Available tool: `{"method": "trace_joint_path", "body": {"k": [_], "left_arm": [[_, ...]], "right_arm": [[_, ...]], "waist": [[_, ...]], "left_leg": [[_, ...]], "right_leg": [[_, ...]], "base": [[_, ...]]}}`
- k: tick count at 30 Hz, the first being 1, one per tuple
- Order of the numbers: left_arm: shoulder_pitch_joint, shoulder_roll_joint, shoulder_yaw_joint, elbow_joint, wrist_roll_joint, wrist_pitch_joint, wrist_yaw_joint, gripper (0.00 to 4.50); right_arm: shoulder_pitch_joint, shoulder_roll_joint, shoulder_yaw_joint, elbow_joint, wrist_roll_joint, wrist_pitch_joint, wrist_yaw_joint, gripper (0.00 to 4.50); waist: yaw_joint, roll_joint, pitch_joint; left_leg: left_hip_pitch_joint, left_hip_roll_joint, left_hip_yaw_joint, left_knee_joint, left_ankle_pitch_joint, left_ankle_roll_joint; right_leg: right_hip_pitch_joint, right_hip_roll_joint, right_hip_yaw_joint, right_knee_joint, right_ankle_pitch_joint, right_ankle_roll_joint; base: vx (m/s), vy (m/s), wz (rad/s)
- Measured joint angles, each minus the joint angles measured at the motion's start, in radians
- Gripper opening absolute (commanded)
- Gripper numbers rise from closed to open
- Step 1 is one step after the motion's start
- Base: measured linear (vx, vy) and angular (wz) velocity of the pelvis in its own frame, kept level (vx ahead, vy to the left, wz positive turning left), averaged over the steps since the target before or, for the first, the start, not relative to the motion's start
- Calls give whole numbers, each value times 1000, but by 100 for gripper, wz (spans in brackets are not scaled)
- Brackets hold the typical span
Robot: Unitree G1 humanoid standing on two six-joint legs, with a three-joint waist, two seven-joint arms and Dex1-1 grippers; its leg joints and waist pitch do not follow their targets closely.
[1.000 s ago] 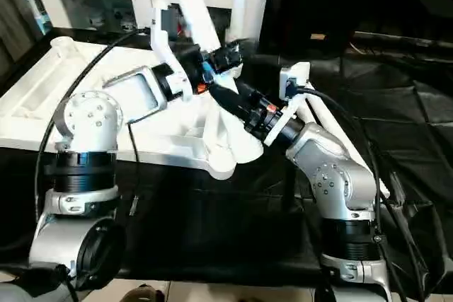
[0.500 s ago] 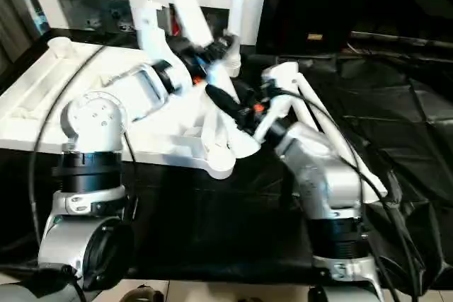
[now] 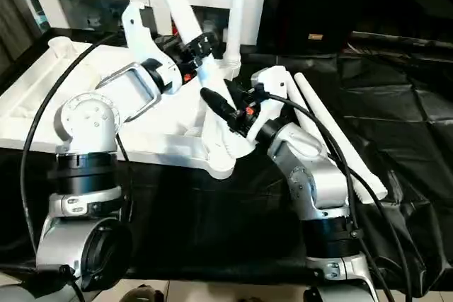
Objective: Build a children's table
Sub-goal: Pick table leg
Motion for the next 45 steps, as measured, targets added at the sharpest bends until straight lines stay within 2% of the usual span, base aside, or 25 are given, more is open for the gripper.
{"method": "trace_joint_path", "body": {"k": [4,6,11,18,19,22,25,34,35,37,40,42,45], "left_arm": [[8,63,-81,2,-3,9,-149,181],[13,111,-128,11,-21,18,-259,181],[12,188,-191,26,-54,42,-454,181],[-11,221,-194,19,-123,57,-601,181],[-11,221,-194,18,-128,57,-606,181],[-11,221,-193,13,-143,57,-626,181],[-11,222,-193,13,-145,56,-636,181],[-8,225,-192,13,-147,44,-636,181],[-8,222,-192,14,-142,36,-617,216],[-8,210,-188,14,-125,30,-569,250],[-7,192,-190,16,-91,24,-498,271],[8,195,-210,-21,-51,14,-457,291],[55,189,-248,-90,-7,13,-393,294]], "right_arm": [[-21,-13,-36,0,81,50,51,283],[-28,-59,-53,-8,132,111,98,298],[-10,-178,-62,-20,230,257,248,301],[48,-272,-56,-67,338,407,373,301],[50,-273,-55,-70,341,414,376,274],[55,-283,-25,-83,343,436,396,262],[54,-283,-16,-83,344,444,401,225],[47,-278,0,-87,330,421,391,195],[46,-272,0,-85,323,411,381,195],[44,-262,-1,-79,303,396,352,194],[40,-255,4,-74,262,391,302,193],[40,-245,5,-63,244,375,271,193],[38,-234,6,-48,215,353,231,193]], "waist": [[3,0,0],[8,0,0],[11,1,0],[14,1,0],[14,1,0],[16,1,-1],[22,1,-1],[28,1,-1],[28,1,-1],[28,1,-1],[28,1,0],[25,1,0],[25,1,0]], "left_leg": [[0,0,0,0,0,0],[0,0,0,0,0,0],[1,0,0,1,0,0],[4,0,0,2,0,0],[4,0,0,2,0,0],[4,0,0,3,0,0],[4,0,0,3,0,0],[3,0,0,5,0,0],[3,0,0,5,0,0],[3,0,0,5,0,0],[2,0,0,5,0,0],[3,0,0,5,0,0],[2,1,0,4,0,0]], "right_leg": [[0,0,0,0,0,0],[0,0,0,0,0,0],[1,0,0,1,0,0],[3,0,0,2,1,-1],[4,0,0,2,1,-2],[4,0,0,2,3,-2],[4,0,0,2,4,-2],[4,0,0,2,5,-1],[4,0,0,2,5,-1],[4,0,0,2,5,-1],[3,-1,0,2,5,-1],[3,-1,0,2,5,-1],[3,-1,0,2,5,-1]], "base": [[0,0,0],[0,0,0],[0,0,0],[0,0,0],[0,0,0],[0,0,0],[0,0,0],[0,0,0],[0,0,0],[0,0,0],[0,0,0],[0,0,0],[0,0,0]]}}
